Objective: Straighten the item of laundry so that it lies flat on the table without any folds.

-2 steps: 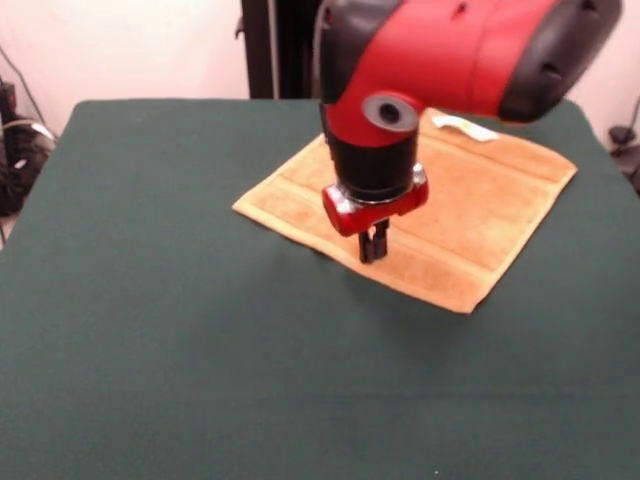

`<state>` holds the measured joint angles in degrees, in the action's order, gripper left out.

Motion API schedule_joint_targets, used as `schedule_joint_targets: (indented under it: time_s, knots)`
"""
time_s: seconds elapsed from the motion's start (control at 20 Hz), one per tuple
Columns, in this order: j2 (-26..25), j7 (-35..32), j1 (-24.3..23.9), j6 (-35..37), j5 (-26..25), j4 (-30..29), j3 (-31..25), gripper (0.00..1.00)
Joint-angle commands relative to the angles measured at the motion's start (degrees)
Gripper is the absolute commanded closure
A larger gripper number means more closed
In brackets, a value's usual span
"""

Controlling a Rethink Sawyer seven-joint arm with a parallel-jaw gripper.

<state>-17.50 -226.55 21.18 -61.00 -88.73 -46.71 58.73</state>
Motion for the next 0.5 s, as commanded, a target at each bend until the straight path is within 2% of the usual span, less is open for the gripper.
schedule_joint_targets:
  time_s: [0.05, 0.1, 0.5]
  knots:
    - [-4.31, 22.54, -3.51, 25.42, 15.68, 4.97, -16.72, 1.0]
    - [-5.41, 19.83, -3.07, 25.97, 14.98, 6.03, -15.31, 1.0]
    - [-6.84, 17.43, -2.82, 28.27, 15.73, 7.23, -13.2, 1.0]
